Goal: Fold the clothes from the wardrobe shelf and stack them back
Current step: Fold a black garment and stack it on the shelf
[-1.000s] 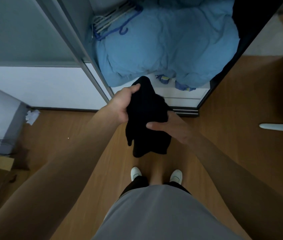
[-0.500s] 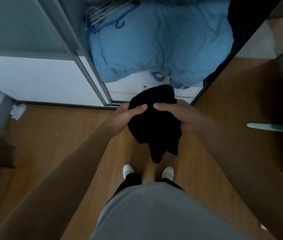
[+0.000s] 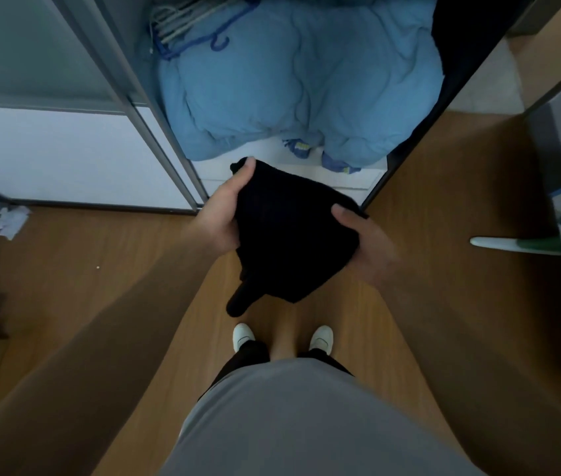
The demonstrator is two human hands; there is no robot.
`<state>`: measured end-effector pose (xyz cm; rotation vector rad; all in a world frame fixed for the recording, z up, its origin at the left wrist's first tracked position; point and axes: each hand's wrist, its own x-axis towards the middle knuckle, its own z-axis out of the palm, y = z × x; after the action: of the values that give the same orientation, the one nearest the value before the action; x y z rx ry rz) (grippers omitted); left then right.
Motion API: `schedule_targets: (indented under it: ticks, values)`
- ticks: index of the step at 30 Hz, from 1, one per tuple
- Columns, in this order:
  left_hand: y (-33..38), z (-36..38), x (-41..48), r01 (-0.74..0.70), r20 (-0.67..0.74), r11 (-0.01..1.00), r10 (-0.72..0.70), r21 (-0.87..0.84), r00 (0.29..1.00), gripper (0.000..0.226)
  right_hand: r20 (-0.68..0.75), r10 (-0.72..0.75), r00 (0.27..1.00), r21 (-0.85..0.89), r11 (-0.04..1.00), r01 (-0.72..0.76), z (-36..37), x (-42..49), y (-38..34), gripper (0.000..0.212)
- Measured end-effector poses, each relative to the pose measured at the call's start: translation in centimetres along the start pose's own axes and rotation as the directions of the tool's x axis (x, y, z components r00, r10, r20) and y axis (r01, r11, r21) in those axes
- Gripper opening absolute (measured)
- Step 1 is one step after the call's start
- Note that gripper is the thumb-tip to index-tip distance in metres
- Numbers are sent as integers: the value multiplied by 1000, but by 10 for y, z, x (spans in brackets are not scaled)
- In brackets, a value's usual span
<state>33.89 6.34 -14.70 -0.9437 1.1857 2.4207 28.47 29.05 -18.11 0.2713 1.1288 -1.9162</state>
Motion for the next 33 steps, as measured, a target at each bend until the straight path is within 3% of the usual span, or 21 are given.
schedule_targets:
  ticks: [3,5,8,10,12,16,21,24,29,31,33]
  values:
    - [-3,-17,-3,-17,146,981,-11,192,989,63,-14,-68,998,6,998,68,6,3,-16,42]
    - [-6,-18,-2,-60,147,966,23,252,989,52,-24,-67,997,33,997,67,3,2,-22,45]
    - [-3,-4,0,-25,26,990,22,137,999,41,-10,-53,999,36,998,54,-4,-2,-22,50]
    - [0,3,1,18,-41,1000,-18,-8,999,40,-1,-33,999,-91,995,33,-3,-3,-14,42]
    - [2,3,2,-20,-22,996,18,-82,1000,44,-71,-71,995,-233,971,52,4,-1,-11,38]
    - [-2,-8,-1,38,53,997,-42,66,998,45,-201,-162,966,-392,917,72,18,3,-24,34]
    - [10,-10,7,8,18,993,-10,121,1000,45,-278,-185,943,-442,896,45,11,6,-51,36]
    - [18,-10,11,28,22,972,-34,234,999,45,-339,-252,906,-570,821,15,8,9,-59,42]
    - [28,-24,11,65,42,934,-85,351,995,49,-228,-469,853,-830,552,82,17,10,-60,45]
    - [30,-29,8,86,30,936,-102,341,994,49,-245,-464,851,-811,579,82,19,11,-58,45]
    - [31,-33,6,90,6,953,-96,289,995,48,-316,-376,871,-687,724,63,24,13,-56,41]
